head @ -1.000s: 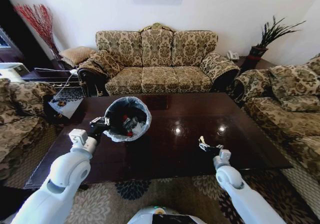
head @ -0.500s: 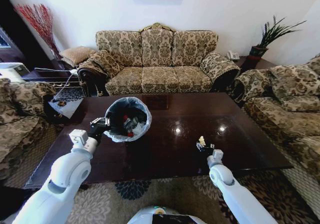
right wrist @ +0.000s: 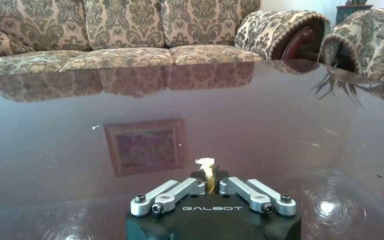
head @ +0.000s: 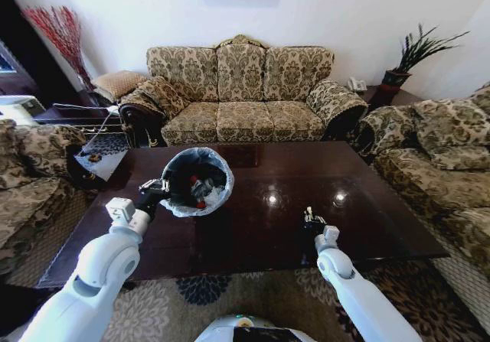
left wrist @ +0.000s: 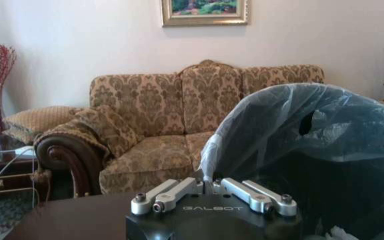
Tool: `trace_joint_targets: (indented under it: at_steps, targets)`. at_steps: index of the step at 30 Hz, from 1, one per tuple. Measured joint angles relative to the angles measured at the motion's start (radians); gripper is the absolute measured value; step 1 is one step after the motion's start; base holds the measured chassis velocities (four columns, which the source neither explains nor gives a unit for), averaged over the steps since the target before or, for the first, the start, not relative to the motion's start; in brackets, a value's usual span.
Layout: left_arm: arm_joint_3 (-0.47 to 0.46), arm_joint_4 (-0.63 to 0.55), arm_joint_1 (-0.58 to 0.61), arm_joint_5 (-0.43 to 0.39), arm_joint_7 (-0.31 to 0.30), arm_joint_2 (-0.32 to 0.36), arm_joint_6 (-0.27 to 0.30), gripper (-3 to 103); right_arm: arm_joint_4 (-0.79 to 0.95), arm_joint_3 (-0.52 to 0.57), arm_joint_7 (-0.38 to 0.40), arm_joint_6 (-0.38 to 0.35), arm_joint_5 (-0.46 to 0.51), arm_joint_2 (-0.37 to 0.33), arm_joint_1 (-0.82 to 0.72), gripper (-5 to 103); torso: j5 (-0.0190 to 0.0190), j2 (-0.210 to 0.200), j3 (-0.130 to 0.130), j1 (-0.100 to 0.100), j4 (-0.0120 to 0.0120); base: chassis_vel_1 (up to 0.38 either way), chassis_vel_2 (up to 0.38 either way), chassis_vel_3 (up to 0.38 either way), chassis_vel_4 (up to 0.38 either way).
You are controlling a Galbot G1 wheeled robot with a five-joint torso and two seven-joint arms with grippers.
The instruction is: Move to the front of the table and place the trash on the table into the trash bin.
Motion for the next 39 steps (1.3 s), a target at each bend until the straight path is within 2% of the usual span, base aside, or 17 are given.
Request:
trace_joint_targets:
  at_steps: [7, 9, 14, 16, 18, 21, 23, 28, 29, 32, 39]
  targets:
    - [-0.001, -0.005, 0.002, 0.0, 0.0, -0.002, 0.0, 1, 0.025, -0.008, 0.044, 0.002, -0.001, 0.0, 0.02, 0, 0.0002, 0.0, 0.0, 0.0, -0.0002, 0.0, 0.0, 0.0, 0.0]
    - [-0.001, -0.01, 0.004, -0.001, 0.0, 0.0, 0.0, 1, 0.088, -0.012, 0.1, 0.004, -0.007, -0.013, 0.047, 0, 0.0004, 0.0, 0.0, 0.0, -0.0001, 0.0, 0.0, 0.0, 0.0]
    - [-0.002, -0.011, 0.007, -0.001, 0.001, 0.009, 0.002, 1, 0.247, -0.042, 0.151, -0.038, 0.051, -0.066, 0.115, 0, 0.0001, 0.0, 0.0, 0.0, 0.0, 0.0, 0.0, 0.0, 0.0]
    - [0.003, -0.011, 0.007, -0.002, 0.002, 0.015, 0.018, 1, 0.412, -0.125, 0.166, -0.078, 0.15, -0.152, 0.236, 0, -0.0002, 0.0, 0.0, 0.0, 0.0001, 0.0, 0.0, 0.0, 0.0]
    - [0.005, -0.012, 0.006, -0.002, 0.003, 0.015, 0.026, 1, 0.449, -0.151, 0.172, -0.087, 0.188, -0.172, 0.274, 0, -0.0004, 0.0, 0.0, 0.0, 0.0003, 0.0, 0.0, 0.0, 0.0]
    - [0.009, -0.018, 0.003, -0.009, -0.024, 0.014, 0.08, 1, 0.598, -0.285, 0.177, -0.128, 0.35, -0.221, 0.481, 0, -0.0006, 0.0, 0.0, 0.0, 0.0003, 0.0, 0.0, 0.0, 0.0]
    - [0.009, -0.019, 0.003, -0.016, -0.038, 0.015, 0.091, 1, 0.62, -0.312, 0.168, -0.135, 0.378, -0.22, 0.521, 0, -0.0006, 0.0, 0.0, 0.0, 0.0003, 0.0, 0.0, 0.0, 0.0]
    - [0.008, -0.017, -0.011, -0.05, -0.064, 0.039, 0.113, 1, 0.671, -0.435, 0.039, -0.169, 0.525, -0.196, 0.699, 0, 0.0, 0.0, 0.0, 0.0, -0.0003, 0.0, 0.0, 0.0, 0.0]
    - [0.008, -0.017, -0.011, -0.05, -0.064, 0.039, 0.113, 1, 0.671, -0.435, 0.039, -0.169, 0.525, -0.196, 0.699, 0, 0.0, 0.0, 0.0, 0.0, -0.0003, 0.0, 0.0, 0.0, 0.0]
    - [0.015, -0.014, -0.023, -0.079, -0.072, 0.048, 0.12, 1, 0.635, -0.536, -0.027, -0.17, 0.569, -0.16, 0.829, 0, -0.0002, 0.0, 0.0, 0.0, -0.0002, 0.0, 0.0, 0.0, 0.0]
    - [0.021, -0.007, -0.034, -0.103, -0.074, 0.049, 0.12, 1, 0.564, -0.69, -0.027, -0.183, 0.568, -0.058, 0.94, 0, -0.0003, 0.0, 0.0, 0.0, 0.0005, 0.0, 0.0, 0.0, 0.0]
